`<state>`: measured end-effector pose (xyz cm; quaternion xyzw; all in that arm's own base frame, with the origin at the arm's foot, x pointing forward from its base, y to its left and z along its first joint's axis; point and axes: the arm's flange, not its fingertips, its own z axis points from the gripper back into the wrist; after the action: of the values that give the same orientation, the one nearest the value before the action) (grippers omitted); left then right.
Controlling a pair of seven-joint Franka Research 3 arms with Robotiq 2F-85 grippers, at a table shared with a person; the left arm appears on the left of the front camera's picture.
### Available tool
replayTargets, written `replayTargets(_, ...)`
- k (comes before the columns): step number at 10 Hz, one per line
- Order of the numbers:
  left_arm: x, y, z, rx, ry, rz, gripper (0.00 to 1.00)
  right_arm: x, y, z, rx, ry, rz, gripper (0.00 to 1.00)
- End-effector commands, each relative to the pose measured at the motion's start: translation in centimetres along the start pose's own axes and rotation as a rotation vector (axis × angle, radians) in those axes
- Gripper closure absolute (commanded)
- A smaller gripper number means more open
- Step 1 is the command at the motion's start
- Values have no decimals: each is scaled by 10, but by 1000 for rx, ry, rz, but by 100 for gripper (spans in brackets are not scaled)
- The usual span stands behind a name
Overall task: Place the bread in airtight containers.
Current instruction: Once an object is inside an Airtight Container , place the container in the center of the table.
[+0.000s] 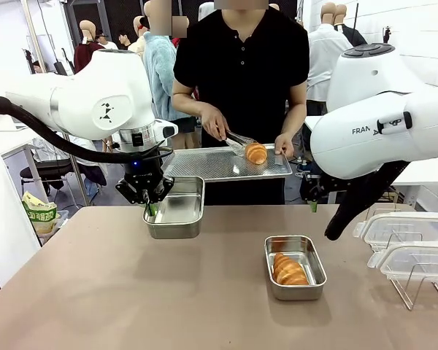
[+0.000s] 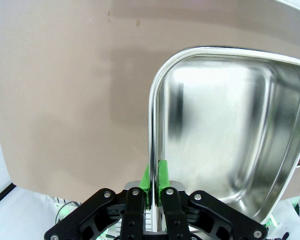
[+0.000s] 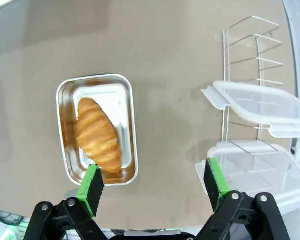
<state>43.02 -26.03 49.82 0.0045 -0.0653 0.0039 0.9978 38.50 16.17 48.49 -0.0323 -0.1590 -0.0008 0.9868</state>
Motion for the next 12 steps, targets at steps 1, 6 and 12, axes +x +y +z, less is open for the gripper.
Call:
replayTargets(1, 1, 1, 4, 0, -10, 1, 100, -1, 1, 1, -2, -2, 2, 0)
replayTargets(6, 1, 1, 4, 0, -10, 1, 100, -1, 1, 1, -2, -2, 2, 0)
replayTargets(12, 1, 1, 4, 0, -10, 1, 100, -1, 1, 1, -2, -2, 2, 0)
